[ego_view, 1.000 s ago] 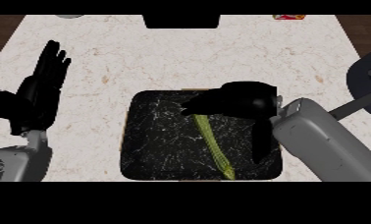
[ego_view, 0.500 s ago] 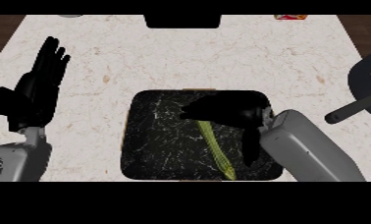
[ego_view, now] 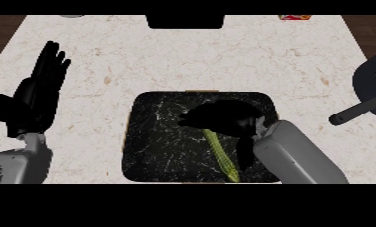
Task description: Pick the squash from the tray and place it in the pot
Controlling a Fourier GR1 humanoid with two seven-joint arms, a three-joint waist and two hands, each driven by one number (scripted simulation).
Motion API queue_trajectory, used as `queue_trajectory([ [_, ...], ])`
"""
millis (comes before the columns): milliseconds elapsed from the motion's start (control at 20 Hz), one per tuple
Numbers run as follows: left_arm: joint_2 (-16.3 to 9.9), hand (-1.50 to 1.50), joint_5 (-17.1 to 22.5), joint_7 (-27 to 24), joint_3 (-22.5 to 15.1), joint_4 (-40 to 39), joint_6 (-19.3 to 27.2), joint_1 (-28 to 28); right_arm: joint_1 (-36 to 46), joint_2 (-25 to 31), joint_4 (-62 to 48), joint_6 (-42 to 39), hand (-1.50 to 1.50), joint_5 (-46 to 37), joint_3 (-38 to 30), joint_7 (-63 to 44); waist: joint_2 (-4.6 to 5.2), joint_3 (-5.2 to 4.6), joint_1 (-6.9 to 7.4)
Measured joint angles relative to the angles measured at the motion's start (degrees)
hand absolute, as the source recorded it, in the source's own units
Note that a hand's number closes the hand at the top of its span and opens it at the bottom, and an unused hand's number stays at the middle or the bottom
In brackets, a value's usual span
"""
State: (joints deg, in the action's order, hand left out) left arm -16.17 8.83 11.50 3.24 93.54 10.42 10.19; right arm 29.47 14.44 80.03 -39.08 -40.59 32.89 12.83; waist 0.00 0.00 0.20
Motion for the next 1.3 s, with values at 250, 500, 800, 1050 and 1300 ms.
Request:
queue_trajectory([
  [250,1.39,0.00,-1.39,0.66,-0.02,0.87,-0.12,-0.33,-0.21,-2.67,-3.95,1.59,-1.50,-4.99,-0.83,1.47,-0.03,0.00,0.02],
  [500,1.80,0.00,-1.54,0.97,0.94,0.38,-0.84,0.51,1.47,-3.49,-8.20,4.30,1.50,-8.81,-0.66,7.22,-0.23,-0.02,0.15],
  [800,2.28,0.00,-2.61,0.87,1.22,0.23,-1.39,0.58,1.97,-4.21,-9.54,7.48,1.50,-13.28,0.16,13.55,-0.52,-0.13,0.14],
  [1050,2.79,0.00,-3.24,1.35,1.40,0.82,-1.55,0.68,1.67,-5.00,-10.40,8.64,1.50,-15.54,-0.42,16.51,-0.70,-0.21,0.11],
  [1300,2.34,0.00,-2.97,1.84,2.77,1.46,-1.83,-0.25,-5.85,-2.96,-3.28,10.09,1.50,-17.20,-1.18,13.73,-1.23,-0.32,-1.09],
])
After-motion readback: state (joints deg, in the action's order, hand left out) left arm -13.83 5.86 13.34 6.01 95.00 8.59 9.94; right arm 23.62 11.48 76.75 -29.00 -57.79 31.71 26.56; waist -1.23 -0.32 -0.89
